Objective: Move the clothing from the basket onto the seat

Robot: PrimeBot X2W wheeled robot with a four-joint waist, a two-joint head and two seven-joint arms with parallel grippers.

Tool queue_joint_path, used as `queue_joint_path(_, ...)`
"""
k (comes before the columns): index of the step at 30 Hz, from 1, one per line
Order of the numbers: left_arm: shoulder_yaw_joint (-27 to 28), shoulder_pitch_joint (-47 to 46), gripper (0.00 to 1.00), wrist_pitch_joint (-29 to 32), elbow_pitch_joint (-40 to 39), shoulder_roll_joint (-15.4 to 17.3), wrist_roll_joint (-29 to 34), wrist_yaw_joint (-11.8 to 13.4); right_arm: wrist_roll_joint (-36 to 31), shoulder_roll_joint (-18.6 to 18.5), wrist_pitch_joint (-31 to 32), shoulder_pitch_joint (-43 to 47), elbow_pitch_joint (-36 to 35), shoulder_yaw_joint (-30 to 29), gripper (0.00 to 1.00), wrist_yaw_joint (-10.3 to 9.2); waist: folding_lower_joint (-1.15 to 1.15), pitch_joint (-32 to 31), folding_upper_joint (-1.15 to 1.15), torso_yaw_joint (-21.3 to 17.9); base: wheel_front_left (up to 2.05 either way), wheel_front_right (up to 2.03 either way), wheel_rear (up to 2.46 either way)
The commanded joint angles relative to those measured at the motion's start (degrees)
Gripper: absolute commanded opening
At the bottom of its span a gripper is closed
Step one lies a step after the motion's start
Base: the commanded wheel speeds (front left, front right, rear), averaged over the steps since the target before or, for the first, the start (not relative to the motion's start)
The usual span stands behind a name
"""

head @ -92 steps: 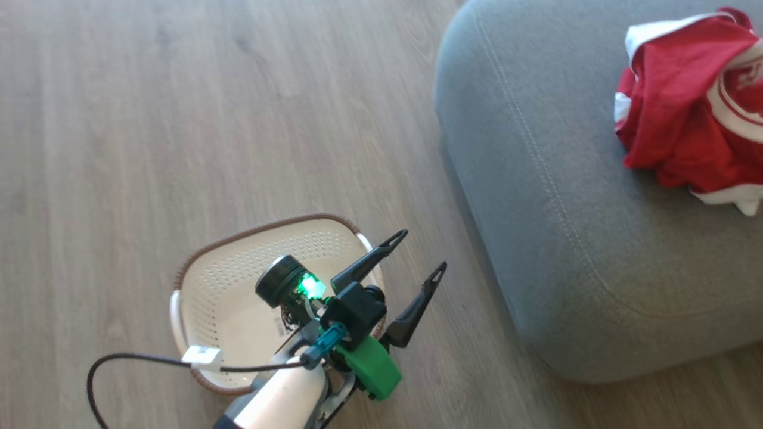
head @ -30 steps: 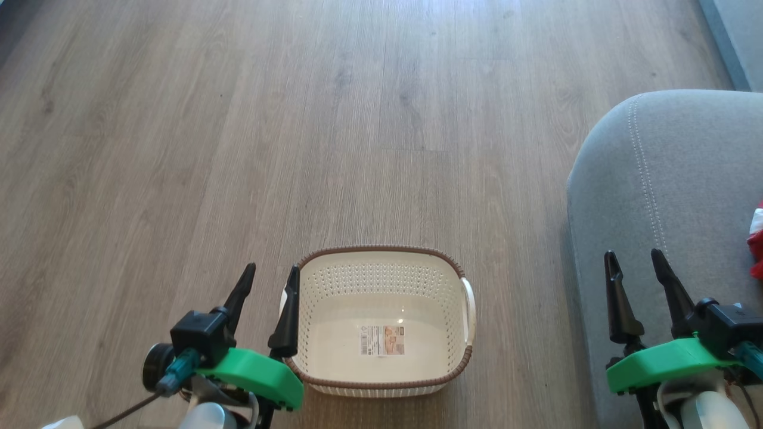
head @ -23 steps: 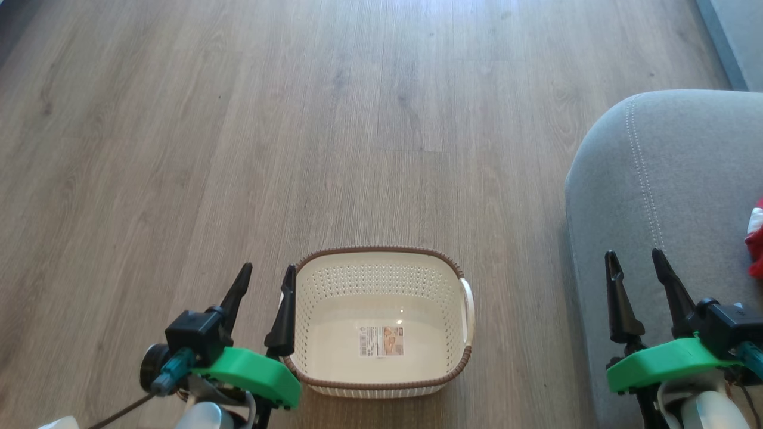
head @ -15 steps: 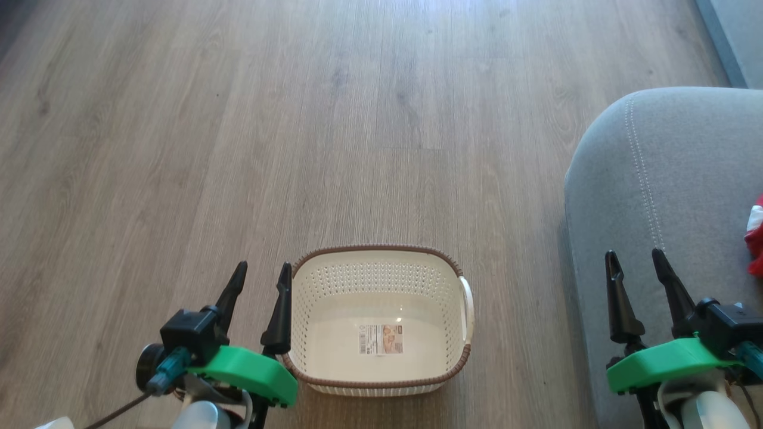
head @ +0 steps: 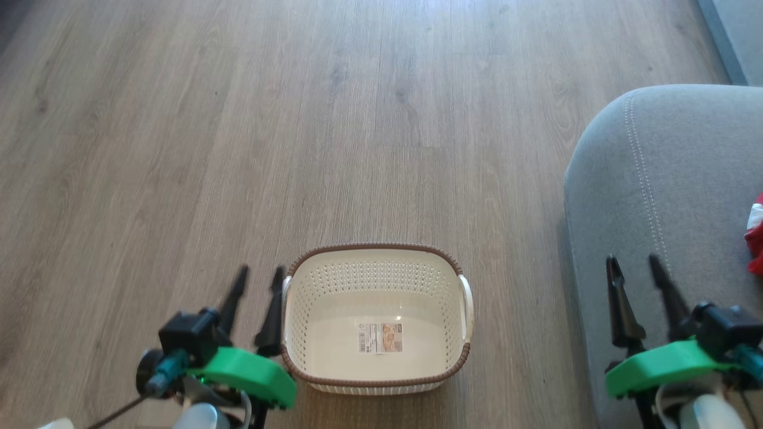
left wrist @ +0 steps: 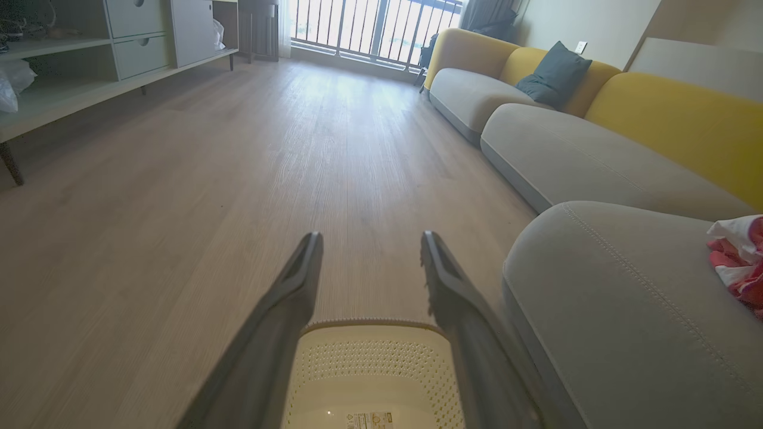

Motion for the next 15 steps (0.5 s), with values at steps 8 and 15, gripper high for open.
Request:
queue_joint_path(8,0.4,1.42,0.0,0.57,4.01,0.15,-2.83,-0.33,2.78,0.4,0.9,0.83,4.2,0.03,0.0,0.0,0.0,-0.02,0.0,-0.21,0.0,0.0,0.0)
queue_joint_path(15,1.21,1.07,0.0,1.53,4.11,0.39,-7.22,-0.91,7.12,0.55,2.07,0.38,4.16,-0.17,0.0,0.0,0.0,-0.08,0.0,-0.52,0.0,0.0,0.0)
